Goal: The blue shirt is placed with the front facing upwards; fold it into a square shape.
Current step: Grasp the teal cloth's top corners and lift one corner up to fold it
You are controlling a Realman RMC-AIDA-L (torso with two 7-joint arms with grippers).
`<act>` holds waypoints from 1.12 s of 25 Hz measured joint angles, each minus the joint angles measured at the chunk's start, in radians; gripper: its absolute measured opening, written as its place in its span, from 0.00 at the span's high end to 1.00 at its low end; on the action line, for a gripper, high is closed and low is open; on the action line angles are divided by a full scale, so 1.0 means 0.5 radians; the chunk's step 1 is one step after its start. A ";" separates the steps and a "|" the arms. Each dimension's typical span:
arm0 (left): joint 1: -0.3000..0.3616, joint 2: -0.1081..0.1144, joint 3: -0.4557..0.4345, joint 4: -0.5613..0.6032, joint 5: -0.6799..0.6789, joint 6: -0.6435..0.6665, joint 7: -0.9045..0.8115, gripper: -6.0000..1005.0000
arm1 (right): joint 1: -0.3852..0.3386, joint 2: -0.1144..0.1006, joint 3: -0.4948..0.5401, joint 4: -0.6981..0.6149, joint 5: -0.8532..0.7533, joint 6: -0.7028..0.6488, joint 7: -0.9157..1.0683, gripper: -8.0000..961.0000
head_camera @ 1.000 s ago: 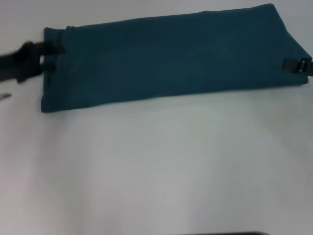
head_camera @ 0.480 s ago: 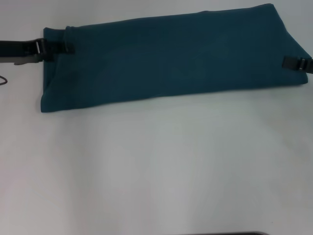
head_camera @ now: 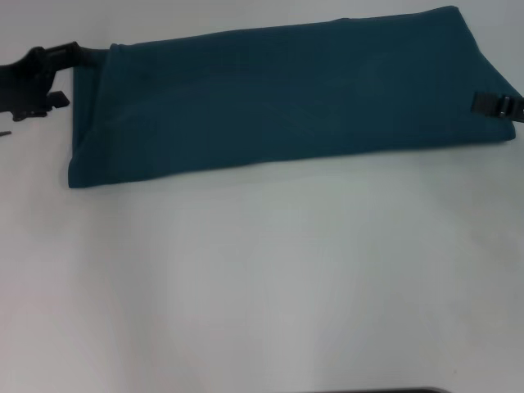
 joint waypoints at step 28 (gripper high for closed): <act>0.018 -0.050 0.112 0.125 0.052 -0.278 0.135 0.10 | -0.012 0.002 0.006 0.000 0.000 0.004 -0.007 0.05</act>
